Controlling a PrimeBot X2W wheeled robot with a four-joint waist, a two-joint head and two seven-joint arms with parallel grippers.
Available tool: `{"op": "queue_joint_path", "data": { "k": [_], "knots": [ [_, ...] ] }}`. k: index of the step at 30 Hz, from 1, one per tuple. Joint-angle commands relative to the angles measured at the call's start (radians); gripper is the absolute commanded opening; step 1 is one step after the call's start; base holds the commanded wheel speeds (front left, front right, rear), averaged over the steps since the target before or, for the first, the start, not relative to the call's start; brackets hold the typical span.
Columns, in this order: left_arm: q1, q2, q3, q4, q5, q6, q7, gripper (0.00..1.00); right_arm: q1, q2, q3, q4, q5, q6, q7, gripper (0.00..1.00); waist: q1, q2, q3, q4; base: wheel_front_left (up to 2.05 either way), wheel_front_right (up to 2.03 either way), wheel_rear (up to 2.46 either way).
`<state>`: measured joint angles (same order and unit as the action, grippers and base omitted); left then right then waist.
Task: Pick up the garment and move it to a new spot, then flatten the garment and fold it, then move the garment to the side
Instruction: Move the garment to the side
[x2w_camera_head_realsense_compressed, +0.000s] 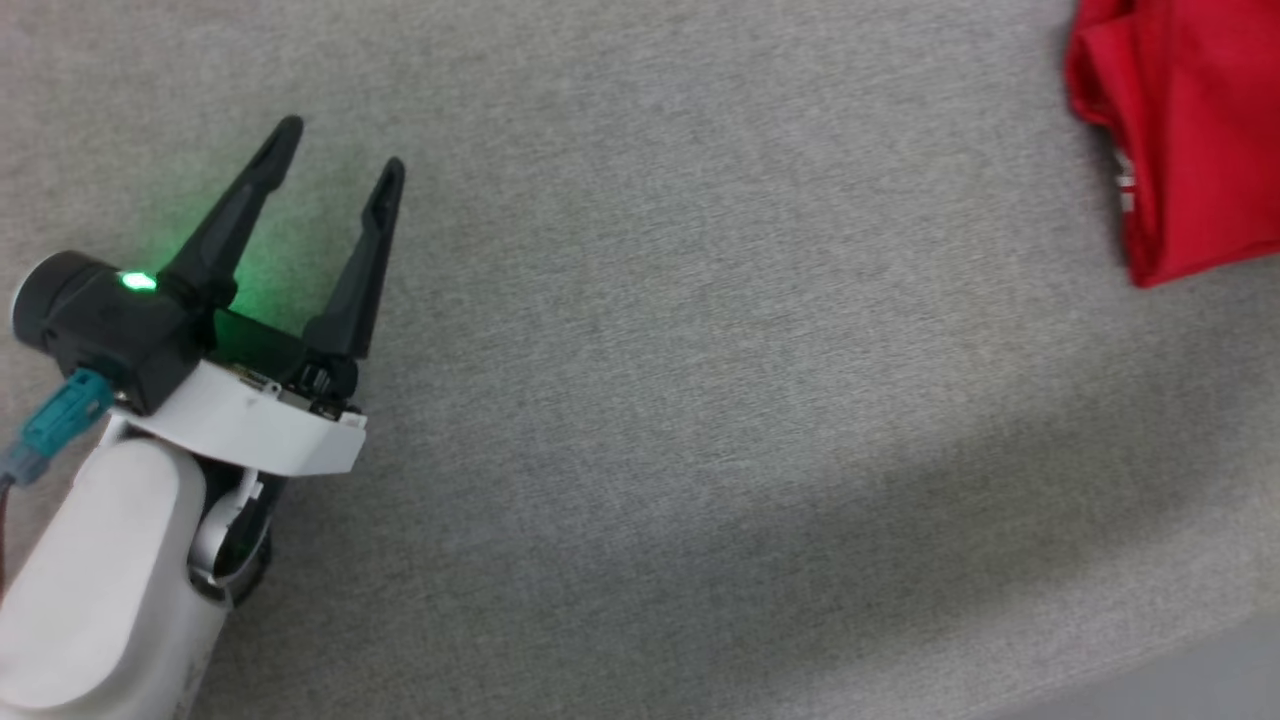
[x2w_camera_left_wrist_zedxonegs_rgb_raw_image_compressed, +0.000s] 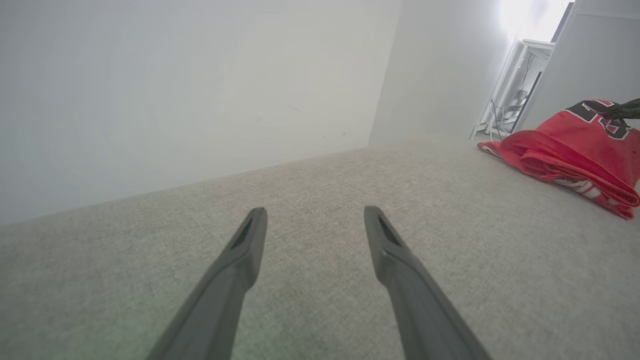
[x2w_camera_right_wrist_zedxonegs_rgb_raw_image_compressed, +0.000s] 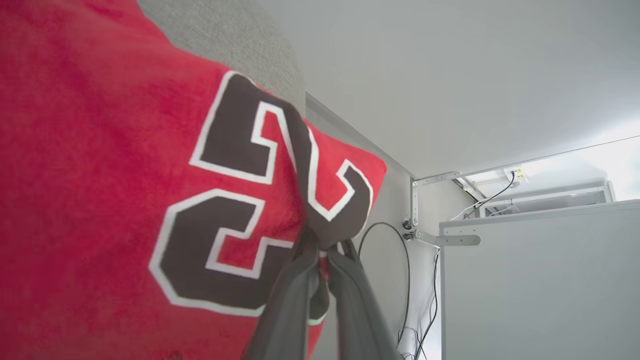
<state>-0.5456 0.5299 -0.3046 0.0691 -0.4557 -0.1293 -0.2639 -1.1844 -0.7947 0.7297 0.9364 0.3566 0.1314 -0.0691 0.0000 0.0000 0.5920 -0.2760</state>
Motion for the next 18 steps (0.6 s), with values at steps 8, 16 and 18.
{"op": "queue_joint_path", "data": {
  "k": [8,16,18],
  "knots": [
    [-0.010,-0.003,-0.019,0.018,-0.017,0.000,0.001,1.00,-0.038,0.052,-0.096,0.167,-0.037,-0.001,-0.060,0.45,0.0000,0.0000,0.011,0.052,0.00,0.00,0.00],
    [-0.011,-0.034,-0.035,0.022,-0.030,0.000,0.001,1.00,-0.010,0.081,-0.164,0.297,-0.043,-0.001,-0.100,0.91,0.0000,0.0000,-0.018,0.118,0.00,0.00,0.00],
    [-0.009,-0.040,-0.034,0.025,-0.034,0.000,0.001,1.00,-0.003,0.082,-0.182,0.312,-0.036,-0.001,-0.106,1.00,0.0000,0.0000,-0.025,0.131,0.00,0.00,0.00]
  ]
}}
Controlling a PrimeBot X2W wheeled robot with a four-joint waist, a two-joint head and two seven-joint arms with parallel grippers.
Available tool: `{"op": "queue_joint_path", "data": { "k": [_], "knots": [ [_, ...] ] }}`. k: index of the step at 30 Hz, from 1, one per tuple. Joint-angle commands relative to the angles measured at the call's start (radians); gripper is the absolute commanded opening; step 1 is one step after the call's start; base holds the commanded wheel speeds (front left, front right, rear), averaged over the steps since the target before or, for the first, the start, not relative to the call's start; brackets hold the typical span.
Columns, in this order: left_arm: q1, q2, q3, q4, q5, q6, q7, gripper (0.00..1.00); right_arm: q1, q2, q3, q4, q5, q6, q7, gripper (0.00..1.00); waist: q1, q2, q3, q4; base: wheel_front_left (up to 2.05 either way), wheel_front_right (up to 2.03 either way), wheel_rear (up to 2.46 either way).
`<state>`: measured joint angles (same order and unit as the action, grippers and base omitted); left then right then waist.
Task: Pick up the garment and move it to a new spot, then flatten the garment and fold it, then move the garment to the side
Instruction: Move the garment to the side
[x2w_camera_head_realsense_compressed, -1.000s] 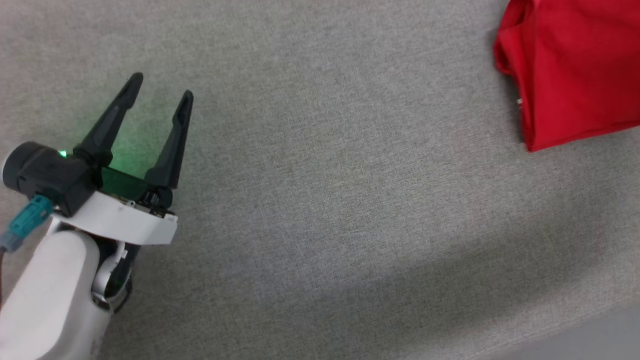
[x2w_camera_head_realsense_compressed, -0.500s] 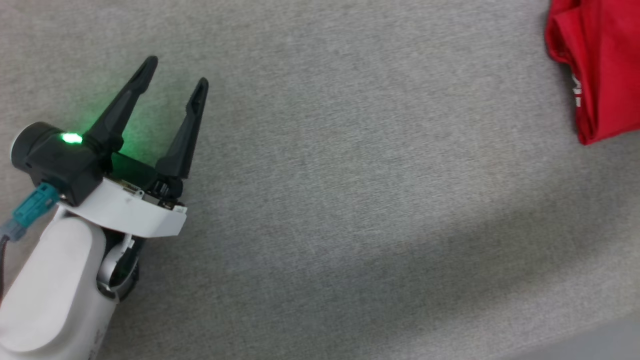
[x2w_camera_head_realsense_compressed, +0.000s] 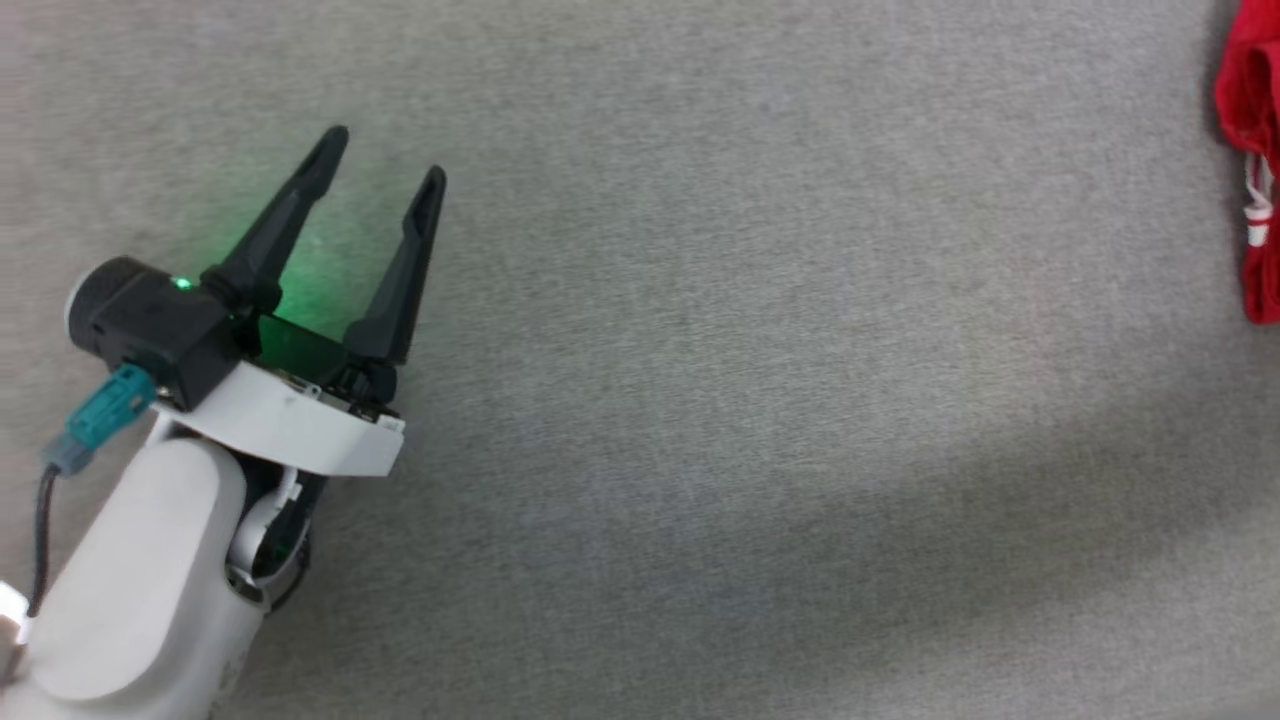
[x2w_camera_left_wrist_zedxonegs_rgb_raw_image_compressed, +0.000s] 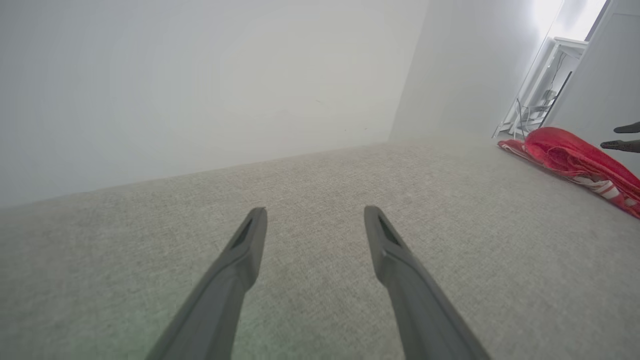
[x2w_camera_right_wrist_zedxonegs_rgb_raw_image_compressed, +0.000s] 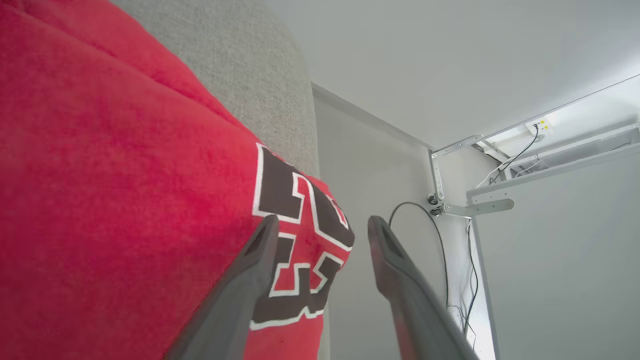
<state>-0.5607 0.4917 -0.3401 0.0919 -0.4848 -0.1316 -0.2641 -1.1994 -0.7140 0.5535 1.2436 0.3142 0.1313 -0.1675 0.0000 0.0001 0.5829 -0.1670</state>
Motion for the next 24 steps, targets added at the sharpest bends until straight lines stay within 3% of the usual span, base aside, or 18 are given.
{"op": "queue_joint_path", "data": {
  "k": [1,10,15,20,24],
  "knots": [
    [0.009,-0.004,0.001,0.004,-0.005,0.002,0.001,1.00,0.016,0.001,-0.014,0.011,0.004,-0.001,-0.012,1.00,0.0000,-0.0001,-0.019,0.026,0.00,0.00,0.00],
    [0.049,-0.030,0.017,0.016,-0.006,0.002,0.001,1.00,0.038,0.058,-0.141,0.036,0.065,-0.001,-0.067,1.00,0.0000,-0.0001,-0.084,0.051,0.00,0.00,0.00],
    [0.087,-0.048,0.029,0.025,-0.003,0.002,0.001,1.00,0.062,0.152,-0.284,0.039,0.231,-0.001,-0.071,1.00,0.0000,-0.0001,-0.149,0.070,0.00,0.00,0.00],
    [0.131,-0.067,0.041,0.037,-0.003,0.002,0.001,1.00,0.126,0.229,-0.310,-0.035,0.349,-0.001,-0.023,1.00,0.0000,-0.0001,-0.218,0.101,0.00,0.00,0.00],
    [0.174,-0.081,0.054,0.046,-0.001,0.002,0.001,1.00,0.213,0.255,-0.278,-0.143,0.411,-0.001,0.006,1.00,0.0000,-0.0001,-0.279,0.131,0.00,0.00,0.00]
  ]
}}
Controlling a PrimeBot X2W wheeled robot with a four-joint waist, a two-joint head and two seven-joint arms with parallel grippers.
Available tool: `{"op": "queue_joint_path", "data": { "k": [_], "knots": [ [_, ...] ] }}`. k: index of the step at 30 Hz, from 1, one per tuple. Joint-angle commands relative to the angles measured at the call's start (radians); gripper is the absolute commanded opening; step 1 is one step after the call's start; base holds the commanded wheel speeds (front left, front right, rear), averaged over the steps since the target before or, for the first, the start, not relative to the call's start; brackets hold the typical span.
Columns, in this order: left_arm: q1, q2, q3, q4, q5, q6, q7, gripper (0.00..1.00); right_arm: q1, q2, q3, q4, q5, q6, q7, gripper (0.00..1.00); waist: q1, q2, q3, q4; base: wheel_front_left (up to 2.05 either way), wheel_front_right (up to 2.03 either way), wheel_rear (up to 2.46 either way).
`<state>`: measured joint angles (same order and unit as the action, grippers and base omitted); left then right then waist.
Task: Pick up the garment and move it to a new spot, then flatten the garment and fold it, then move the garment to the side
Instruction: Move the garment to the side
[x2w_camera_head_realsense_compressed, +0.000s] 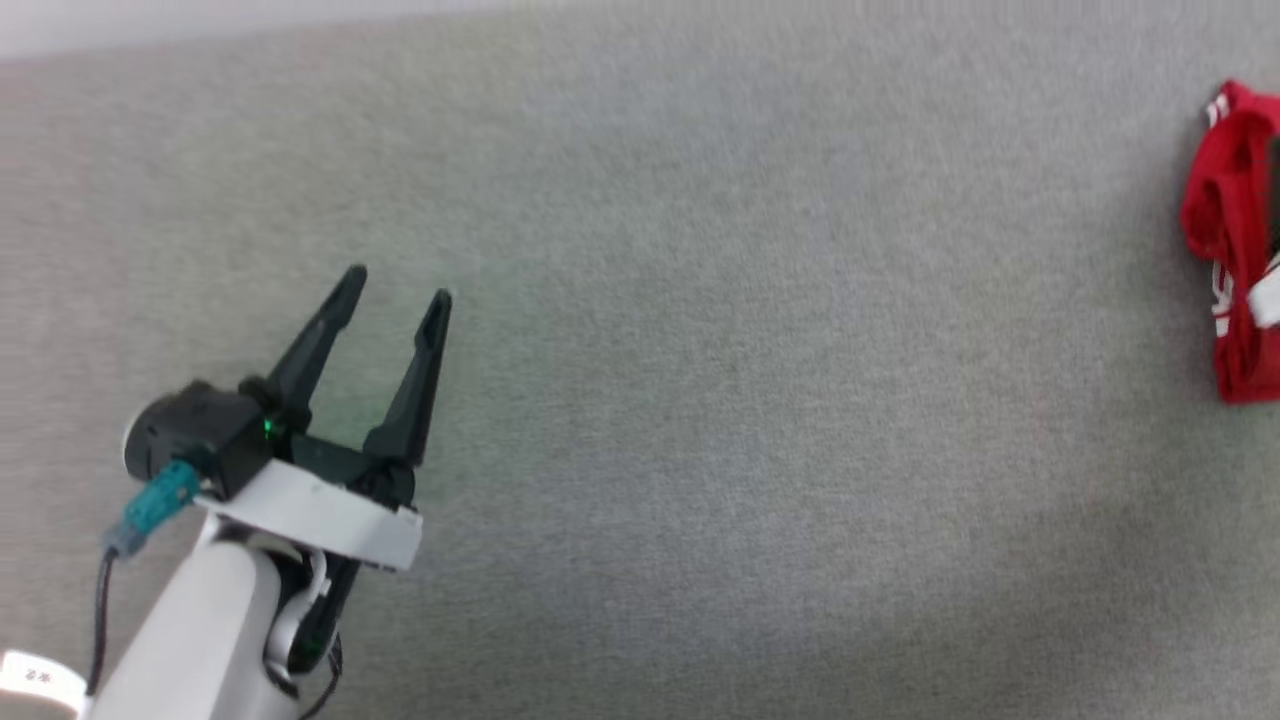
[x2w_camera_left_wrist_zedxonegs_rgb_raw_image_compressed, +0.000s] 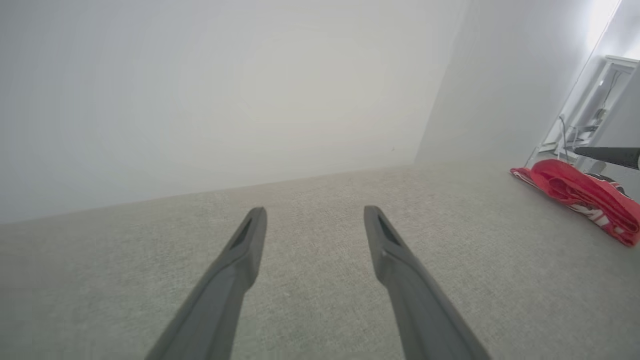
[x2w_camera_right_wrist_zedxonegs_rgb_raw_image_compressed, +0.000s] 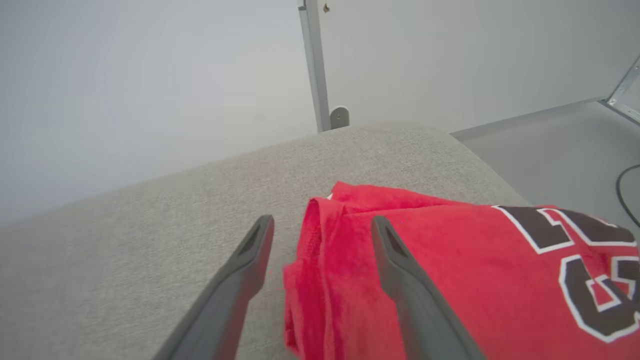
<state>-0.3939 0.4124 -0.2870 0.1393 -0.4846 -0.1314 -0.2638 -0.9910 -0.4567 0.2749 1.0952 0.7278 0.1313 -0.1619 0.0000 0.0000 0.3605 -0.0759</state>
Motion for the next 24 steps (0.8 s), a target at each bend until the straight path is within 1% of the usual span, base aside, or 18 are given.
{"op": "queue_joint_path", "data": {
  "k": [1,5,7,12,16,19,24],
  "knots": [
    [0.021,-0.005,0.007,0.002,-0.003,0.002,0.001,1.00,0.032,0.004,0.015,-0.023,0.009,-0.001,0.005,1.00,0.0000,0.0000,-0.071,0.047,0.00,0.00,0.00],
    [0.078,-0.021,0.030,0.006,0.007,0.002,0.001,1.00,0.142,0.009,0.073,-0.130,0.049,-0.001,-0.007,1.00,0.0000,0.0000,-0.131,0.076,0.00,0.00,0.00],
    [0.109,-0.027,0.049,0.008,0.016,0.002,0.001,1.00,0.193,0.003,0.109,-0.180,0.042,-0.001,-0.024,1.00,0.0000,0.0000,-0.163,0.089,0.00,0.00,0.00],
    [0.188,-0.049,0.102,0.009,0.035,0.002,0.001,1.00,0.313,-0.015,0.154,-0.266,0.047,-0.001,-0.076,1.00,0.0000,0.0000,-0.238,0.121,0.00,0.00,0.00],
    [0.253,-0.061,0.143,0.005,0.059,0.002,0.001,1.00,0.400,-0.014,0.156,-0.306,0.028,-0.001,-0.097,1.00,0.0000,0.0000,-0.299,0.144,0.00,0.00,0.00],
    [0.297,-0.070,0.178,-0.002,0.076,0.002,0.001,1.00,0.467,0.000,0.142,-0.334,0.004,-0.001,-0.102,1.00,0.0000,0.0000,-0.340,0.159,0.00,0.00,0.00],
    [0.355,-0.074,0.214,-0.001,0.097,0.002,0.001,1.00,0.578,0.030,0.055,-0.431,-0.070,-0.001,-0.103,1.00,0.0000,0.0000,-0.382,0.177,0.00,0.00,0.00]
  ]
}}
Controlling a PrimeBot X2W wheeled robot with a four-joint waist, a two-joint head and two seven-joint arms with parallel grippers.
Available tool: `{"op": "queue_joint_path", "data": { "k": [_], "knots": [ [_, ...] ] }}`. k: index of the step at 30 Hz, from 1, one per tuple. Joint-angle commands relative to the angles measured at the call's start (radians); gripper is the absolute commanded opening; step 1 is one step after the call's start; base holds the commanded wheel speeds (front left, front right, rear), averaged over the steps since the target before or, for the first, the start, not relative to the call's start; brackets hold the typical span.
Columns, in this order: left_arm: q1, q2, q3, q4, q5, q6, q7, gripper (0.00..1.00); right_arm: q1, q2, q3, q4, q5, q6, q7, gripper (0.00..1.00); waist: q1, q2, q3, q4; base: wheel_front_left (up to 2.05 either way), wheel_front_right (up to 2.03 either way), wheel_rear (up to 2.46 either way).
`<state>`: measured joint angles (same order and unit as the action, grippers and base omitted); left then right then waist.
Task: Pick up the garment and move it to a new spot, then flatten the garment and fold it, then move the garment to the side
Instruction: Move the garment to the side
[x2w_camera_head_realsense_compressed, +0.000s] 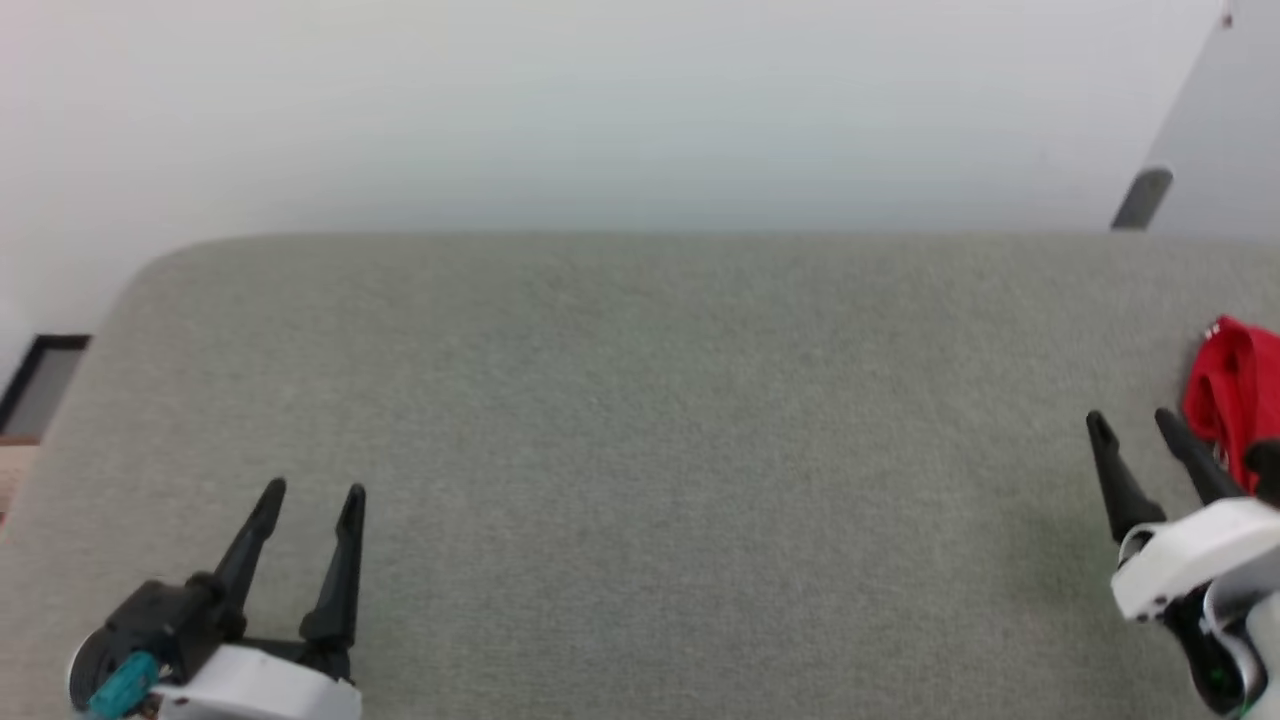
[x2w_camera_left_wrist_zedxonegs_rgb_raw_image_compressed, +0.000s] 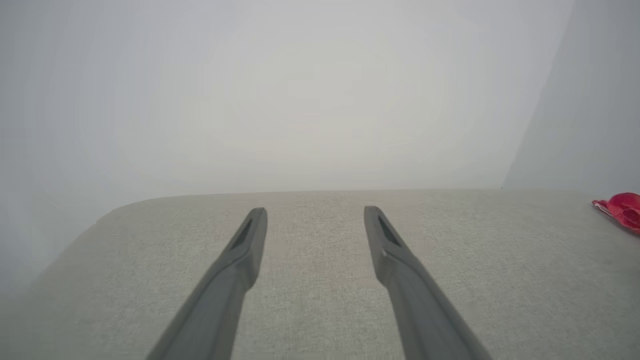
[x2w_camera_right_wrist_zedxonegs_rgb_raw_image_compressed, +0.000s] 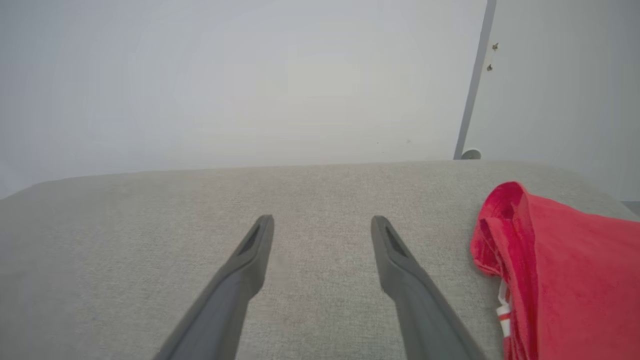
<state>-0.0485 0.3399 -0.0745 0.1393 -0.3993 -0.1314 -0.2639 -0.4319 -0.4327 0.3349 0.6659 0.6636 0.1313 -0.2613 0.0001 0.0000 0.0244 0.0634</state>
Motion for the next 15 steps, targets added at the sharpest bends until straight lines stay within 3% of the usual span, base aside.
{"op": "queue_joint_path", "data": {
  "k": [1,15],
  "knots": [
    [0.019,-0.002,0.006,-0.004,0.014,0.002,0.001,1.00,0.043,0.015,-0.027,-0.024,-0.023,-0.001,-0.004,1.00,-0.0001,0.0000,-0.053,0.041,0.00,0.00,0.00],
    [0.128,-0.013,0.108,0.009,0.018,0.002,0.001,1.00,0.314,0.143,-0.222,-0.251,-0.217,-0.001,-0.005,1.00,-0.0001,0.0000,-0.101,0.045,0.00,0.00,0.00]
  ]
}}
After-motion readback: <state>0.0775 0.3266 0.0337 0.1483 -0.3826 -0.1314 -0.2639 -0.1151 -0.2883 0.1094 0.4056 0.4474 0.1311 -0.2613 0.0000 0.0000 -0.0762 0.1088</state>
